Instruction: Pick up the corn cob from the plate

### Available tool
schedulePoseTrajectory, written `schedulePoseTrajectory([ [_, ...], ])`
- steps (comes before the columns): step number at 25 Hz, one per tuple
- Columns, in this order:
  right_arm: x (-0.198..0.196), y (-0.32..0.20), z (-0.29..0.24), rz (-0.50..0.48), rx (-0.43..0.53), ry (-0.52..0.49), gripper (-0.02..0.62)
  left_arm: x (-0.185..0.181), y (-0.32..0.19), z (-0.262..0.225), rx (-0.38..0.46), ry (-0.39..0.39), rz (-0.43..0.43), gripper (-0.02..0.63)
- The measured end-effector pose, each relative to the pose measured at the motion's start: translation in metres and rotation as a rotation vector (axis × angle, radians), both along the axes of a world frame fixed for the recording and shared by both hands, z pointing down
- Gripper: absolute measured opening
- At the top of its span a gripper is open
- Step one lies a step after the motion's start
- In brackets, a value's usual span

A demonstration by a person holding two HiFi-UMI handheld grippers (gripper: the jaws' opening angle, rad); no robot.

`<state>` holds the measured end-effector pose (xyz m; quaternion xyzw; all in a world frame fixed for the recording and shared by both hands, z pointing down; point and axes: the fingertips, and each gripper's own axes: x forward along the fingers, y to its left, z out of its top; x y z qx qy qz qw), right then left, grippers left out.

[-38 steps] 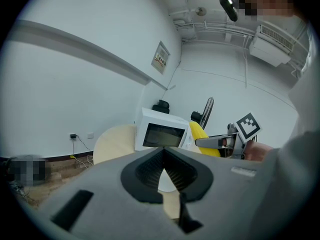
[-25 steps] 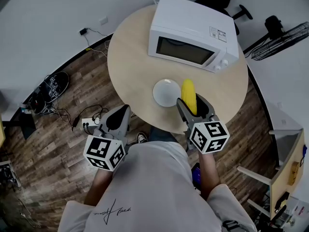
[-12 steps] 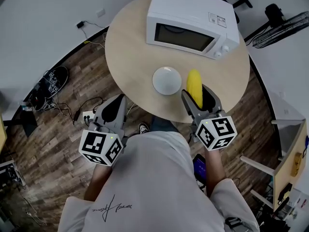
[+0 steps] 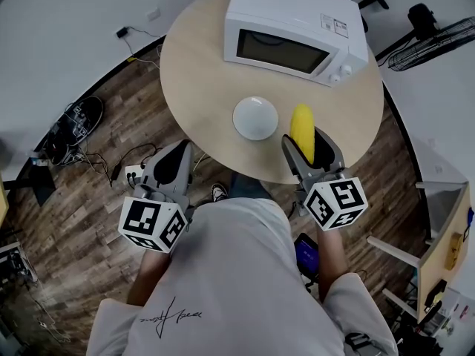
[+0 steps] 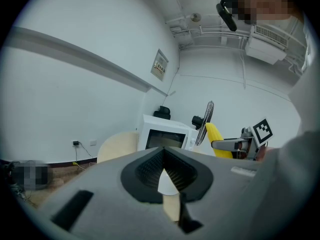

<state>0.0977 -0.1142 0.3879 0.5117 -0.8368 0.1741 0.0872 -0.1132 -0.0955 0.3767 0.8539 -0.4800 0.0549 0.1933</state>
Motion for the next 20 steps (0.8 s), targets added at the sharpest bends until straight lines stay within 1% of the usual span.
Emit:
schedulePoseTrajectory([
  [9,0.0017,-0.0017,0.0012,-0.009,-0.015,-0.015,0.268,0.0020,-0.0011,0.0056,-0.018,-0.002,0.002,-0.008],
  [20,0.0006,-0.0049,0.0002,-0.015,-0.018,-0.027,0.268,0.0076,-0.0040,0.0051,-0.021,0.010,0.007,-0.008],
])
